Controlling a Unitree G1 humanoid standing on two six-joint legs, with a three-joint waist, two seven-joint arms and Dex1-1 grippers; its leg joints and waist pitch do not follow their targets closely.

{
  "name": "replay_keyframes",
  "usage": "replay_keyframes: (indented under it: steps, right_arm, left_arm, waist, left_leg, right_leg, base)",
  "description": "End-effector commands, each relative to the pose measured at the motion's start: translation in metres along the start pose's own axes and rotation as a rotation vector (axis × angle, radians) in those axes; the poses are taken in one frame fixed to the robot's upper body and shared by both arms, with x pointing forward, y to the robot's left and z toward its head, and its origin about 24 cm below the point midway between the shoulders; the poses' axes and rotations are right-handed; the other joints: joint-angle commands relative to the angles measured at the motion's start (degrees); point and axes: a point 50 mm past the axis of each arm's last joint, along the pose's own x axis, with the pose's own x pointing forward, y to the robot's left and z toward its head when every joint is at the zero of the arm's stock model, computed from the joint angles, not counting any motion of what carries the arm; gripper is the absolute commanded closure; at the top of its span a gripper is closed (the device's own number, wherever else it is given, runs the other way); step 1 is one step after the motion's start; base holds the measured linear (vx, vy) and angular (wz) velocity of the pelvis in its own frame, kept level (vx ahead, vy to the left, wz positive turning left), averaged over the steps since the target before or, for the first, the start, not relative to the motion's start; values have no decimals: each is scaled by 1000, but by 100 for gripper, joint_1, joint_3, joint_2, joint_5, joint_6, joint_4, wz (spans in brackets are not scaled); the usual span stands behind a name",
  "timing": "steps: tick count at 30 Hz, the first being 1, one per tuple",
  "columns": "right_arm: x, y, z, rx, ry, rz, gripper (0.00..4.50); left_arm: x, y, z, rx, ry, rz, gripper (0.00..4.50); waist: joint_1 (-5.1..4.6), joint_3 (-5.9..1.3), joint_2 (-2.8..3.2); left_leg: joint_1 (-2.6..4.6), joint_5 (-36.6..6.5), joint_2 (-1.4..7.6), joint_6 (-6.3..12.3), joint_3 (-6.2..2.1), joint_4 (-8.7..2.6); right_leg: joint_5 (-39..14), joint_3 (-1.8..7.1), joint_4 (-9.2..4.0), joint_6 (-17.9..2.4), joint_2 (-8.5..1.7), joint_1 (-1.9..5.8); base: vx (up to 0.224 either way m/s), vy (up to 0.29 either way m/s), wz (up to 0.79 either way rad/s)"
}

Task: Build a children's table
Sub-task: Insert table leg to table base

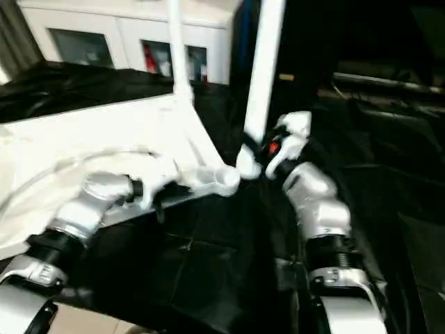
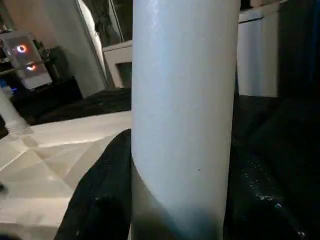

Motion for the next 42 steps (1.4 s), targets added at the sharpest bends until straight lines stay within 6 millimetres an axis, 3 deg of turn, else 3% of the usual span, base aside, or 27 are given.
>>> replay_keyframes:
  steps: [1,5,7,8,11,12,16,18,23,25,28,33,37,42]
  right_arm:
    - [3,6,8,-30,-25,38,264]
    - [6,11,6,-50,-10,54,264]
    - [8,14,5,-75,9,66,264]
    - [9,16,4,-88,18,72,264]
    - [10,22,3,-124,28,100,264]
    - [11,23,2,-126,28,102,264]
    - [12,28,2,-143,34,127,264]
    - [12,30,1,-144,34,133,264]
    - [11,30,-3,-160,58,130,264]
    - [10,30,-5,-164,65,130,264]
    - [9,31,-7,-168,75,134,264]
    - [10,33,-9,-170,79,143,264]
    - [10,33,-9,-173,81,143,264]
    - [11,30,-8,-181,80,126,264]
  left_arm:
    - [-9,3,26,14,-104,-39,379]
    - [-19,1,39,4,-140,-122,370]
    - [-16,17,47,-21,-133,-11,370]
    - [-13,29,50,-47,-124,97,370]
    - [-4,60,65,-87,-109,414,370]
    - [-4,61,66,-87,-107,429,370]
    - [6,67,81,-100,-124,517,370]
    - [14,65,92,-97,-159,498,370]
    - [41,37,129,-81,-300,267,370]
    - [48,25,135,-84,-327,195,370]
    - [55,15,137,-74,-335,152,370]
    - [60,13,137,-73,-331,149,370]
    - [59,13,137,-82,-337,152,370]
    - [45,31,127,-33,-283,284,370]
  waist:
    - [26,-483,-38]
    - [-15,-417,-25]
    - [-30,-401,-21]
    - [-16,-396,1]
    - [8,-394,-51]
    - [11,-396,-60]
    - [27,-412,-84]
    - [39,-437,-87]
    - [72,-458,-57]
    - [79,-449,-96]
    - [87,-439,-94]
    - [63,-419,-93]
    - [54,-418,-91]
    - [36,-428,-77]
  left_leg:
    - [182,-325,189,519,-30,-252]
    - [207,-790,191,387,-14,-298]
    - [224,-946,186,257,-2,-308]
    - [271,-1132,189,161,8,-307]
    - [232,-1356,194,-28,-46,-341]
    - [215,-1303,195,-41,-61,-346]
    - [192,-1027,175,74,-43,-309]
    - [178,-755,162,231,-37,-274]
    - [184,-571,180,419,-35,-244]
    - [177,-636,184,458,-25,-245]
    - [180,-683,180,520,-20,-241]
    - [182,-909,183,405,-26,-272]
    - [188,-958,188,353,-30,-282]
    - [179,-900,179,360,-39,-278]
  right_leg:
    - [1152,204,-276,-1670,-311,319]
    - [225,220,-365,-1531,-294,286]
    - [15,235,-387,-1445,-271,272]
    - [-116,245,-419,-1403,-261,229]
    - [-422,238,-448,-1193,-313,301]
    - [-431,234,-450,-1115,-323,311]
    - [-160,235,-444,-1163,-330,313]
    - [267,228,-403,-1279,-320,322]
    - [718,208,-362,-1549,-331,321]
    - [725,210,-360,-1576,-338,333]
    - [570,218,-384,-1541,-342,336]
    - [83,216,-440,-1416,-331,331]
    - [24,217,-451,-1391,-331,325]
    - [194,215,-434,-1350,-319,328]
  base:
    - [0,0,0]
    - [0,0,0]
    - [0,0,0]
    - [0,0,0]
    - [0,0,0]
    - [0,0,0]
    - [0,0,0]
    - [0,0,0]
    - [0,0,0]
    - [0,0,0]
    - [0,0,0]
    - [0,0,0]
    - [0,0,0]
    - [0,0,0]
